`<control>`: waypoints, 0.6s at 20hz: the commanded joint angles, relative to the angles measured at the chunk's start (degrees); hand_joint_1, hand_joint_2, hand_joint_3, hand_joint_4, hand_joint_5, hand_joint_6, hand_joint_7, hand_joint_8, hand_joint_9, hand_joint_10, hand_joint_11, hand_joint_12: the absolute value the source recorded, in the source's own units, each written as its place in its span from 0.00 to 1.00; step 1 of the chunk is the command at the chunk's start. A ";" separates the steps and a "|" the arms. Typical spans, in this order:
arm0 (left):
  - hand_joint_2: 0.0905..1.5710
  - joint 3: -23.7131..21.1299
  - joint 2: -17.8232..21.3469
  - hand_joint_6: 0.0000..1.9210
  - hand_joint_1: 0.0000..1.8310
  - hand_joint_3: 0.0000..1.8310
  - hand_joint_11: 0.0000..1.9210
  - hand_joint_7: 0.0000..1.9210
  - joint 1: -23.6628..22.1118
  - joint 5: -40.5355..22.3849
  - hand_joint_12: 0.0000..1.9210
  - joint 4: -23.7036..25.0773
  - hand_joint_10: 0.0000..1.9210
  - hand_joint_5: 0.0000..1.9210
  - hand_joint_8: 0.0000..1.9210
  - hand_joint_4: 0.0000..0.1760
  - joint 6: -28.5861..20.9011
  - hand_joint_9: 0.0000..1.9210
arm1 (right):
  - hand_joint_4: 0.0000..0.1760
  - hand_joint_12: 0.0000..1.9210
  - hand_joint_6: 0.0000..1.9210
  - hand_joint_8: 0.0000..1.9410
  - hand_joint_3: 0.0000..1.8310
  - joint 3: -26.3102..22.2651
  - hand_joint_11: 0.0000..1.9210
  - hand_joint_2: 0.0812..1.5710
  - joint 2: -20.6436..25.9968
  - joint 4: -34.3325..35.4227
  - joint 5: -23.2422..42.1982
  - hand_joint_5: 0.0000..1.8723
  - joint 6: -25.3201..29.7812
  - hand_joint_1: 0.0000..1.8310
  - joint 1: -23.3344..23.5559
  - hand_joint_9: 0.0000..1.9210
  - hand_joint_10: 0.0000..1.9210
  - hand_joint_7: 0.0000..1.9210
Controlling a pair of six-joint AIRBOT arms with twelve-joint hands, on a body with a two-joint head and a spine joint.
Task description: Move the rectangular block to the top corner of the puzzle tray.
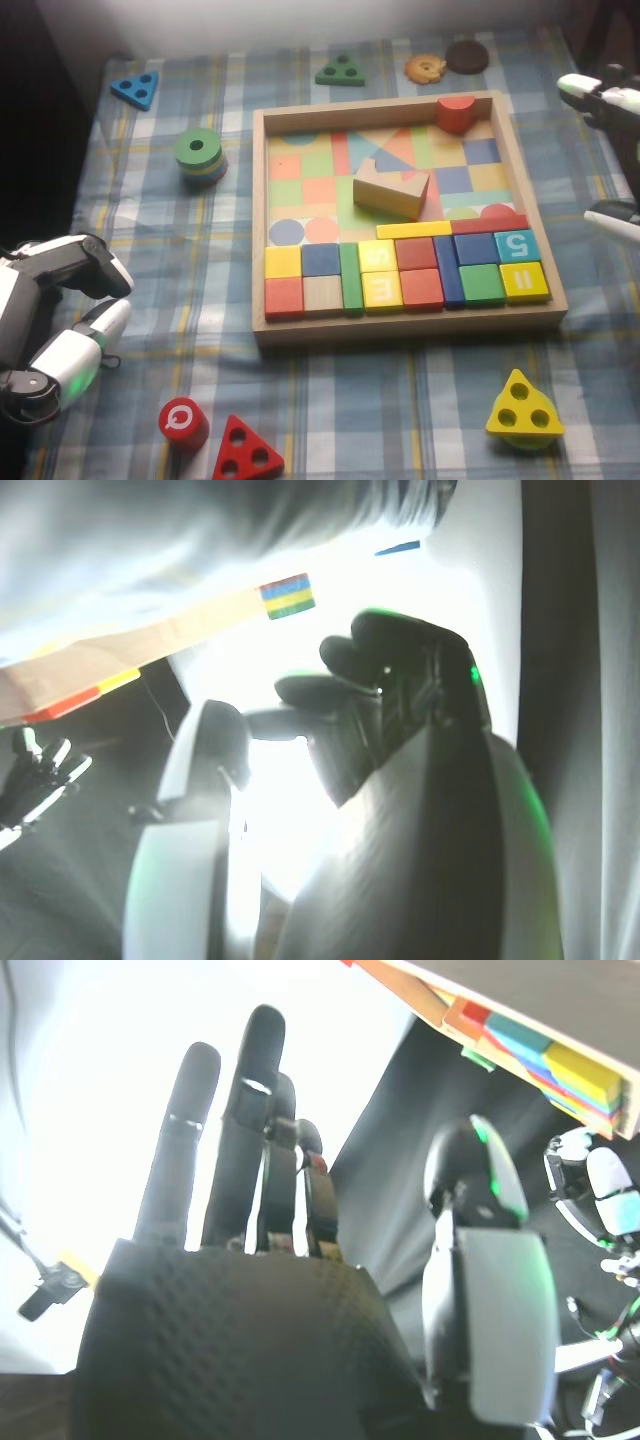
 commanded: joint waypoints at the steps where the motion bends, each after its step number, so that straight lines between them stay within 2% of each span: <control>1: 0.83 0.21 0.23 0.72 0.60 0.00 0.00 0.28 -0.37 -5.91 1.00 2.55 0.79 0.37 0.87 0.00 -0.36 0.08 | 0.06 1.00 0.00 0.73 0.00 0.86 0.20 0.72 0.48 -1.76 4.25 0.20 0.74 0.54 1.27 0.27 0.90 0.25; 2: 0.82 0.20 0.22 0.70 0.61 0.00 0.00 0.28 -0.37 -5.86 1.00 2.59 0.78 0.37 0.87 0.00 -0.36 0.08 | 0.05 1.00 0.00 0.82 0.00 1.73 0.24 0.72 0.72 -3.12 2.80 0.21 2.24 0.56 2.02 0.30 0.95 0.27; 3: 0.79 0.22 0.23 0.71 0.58 0.00 0.00 0.20 -0.37 -5.73 0.98 2.69 0.75 0.38 0.67 0.00 -0.36 0.07 | 0.03 1.00 0.00 0.90 0.00 3.39 0.36 0.71 0.73 -5.09 1.22 0.22 6.30 0.59 2.93 0.39 0.99 0.33; 4: 0.79 0.23 0.23 0.71 0.57 0.00 0.00 0.18 -0.37 -5.72 0.97 2.69 0.74 0.37 0.60 0.00 -0.36 0.06 | 0.00 1.00 0.00 0.98 0.00 4.25 0.48 0.70 0.72 -6.02 0.61 0.21 8.54 0.61 3.30 0.49 1.00 0.38; 5: 0.79 0.24 0.22 0.72 0.57 0.00 0.00 0.18 -0.37 -5.74 0.96 2.70 0.74 0.37 0.58 0.00 -0.36 0.06 | 0.00 1.00 0.00 1.00 0.00 6.24 0.55 0.70 0.51 -7.79 -0.54 0.21 13.90 0.61 3.98 0.54 1.00 0.41; 6: 0.79 0.25 0.21 0.72 0.57 0.00 0.00 0.18 -0.37 -5.71 0.96 2.74 0.75 0.37 0.58 0.00 -0.36 0.06 | 0.00 1.00 0.00 1.00 0.00 7.14 0.61 0.70 0.47 -8.88 -1.28 0.20 15.75 0.64 4.74 0.59 1.00 0.43; 7: 0.81 0.24 0.21 0.67 0.61 0.00 0.00 0.27 -0.37 -5.68 0.99 2.76 0.78 0.38 0.83 0.00 -0.36 0.07 | 0.00 1.00 0.00 1.00 0.00 7.52 0.63 0.70 0.47 -9.51 -2.08 0.19 15.91 0.66 5.51 0.61 1.00 0.46; 8: 0.78 0.21 0.21 0.70 0.59 0.00 0.00 0.19 -0.37 -5.69 1.00 2.74 0.79 0.38 0.68 0.00 -0.36 0.06 | 0.00 1.00 0.00 1.00 0.00 8.07 0.65 0.70 0.47 -10.54 -3.17 0.20 15.88 0.69 6.69 0.63 1.00 0.49; 9: 0.78 0.22 0.21 0.71 0.57 0.00 0.00 0.17 -0.36 -5.66 0.95 2.74 0.74 0.38 0.59 0.00 -0.36 0.05 | 0.00 1.00 0.00 1.00 0.00 8.53 0.70 0.69 0.47 -11.53 -4.47 0.20 15.88 0.74 7.92 0.69 1.00 0.55; 10: 0.74 0.25 0.21 0.40 0.60 0.00 0.00 0.18 -0.36 -5.65 0.88 2.74 0.63 0.31 0.45 0.00 -0.36 0.04 | 0.00 1.00 0.00 1.00 0.00 8.82 0.72 0.70 0.47 -12.17 -5.26 0.20 15.89 0.78 8.65 0.72 1.00 0.59; 11: 0.73 0.25 0.21 0.23 0.60 0.00 0.00 0.21 -0.36 -5.65 0.81 2.74 0.52 0.33 0.31 0.09 -0.36 0.06 | 0.00 1.00 0.00 1.00 0.00 9.27 0.73 0.71 0.47 -13.23 -6.77 0.20 15.91 0.81 10.01 0.73 1.00 0.61; 12: 0.73 0.25 0.21 0.12 0.59 0.00 0.00 0.24 -0.36 -5.60 0.69 2.74 0.38 0.34 0.16 0.16 -0.36 0.08 | 0.11 1.00 0.00 1.00 0.00 9.78 0.75 0.71 0.46 -15.00 -8.82 0.21 16.17 0.83 11.53 0.76 1.00 0.65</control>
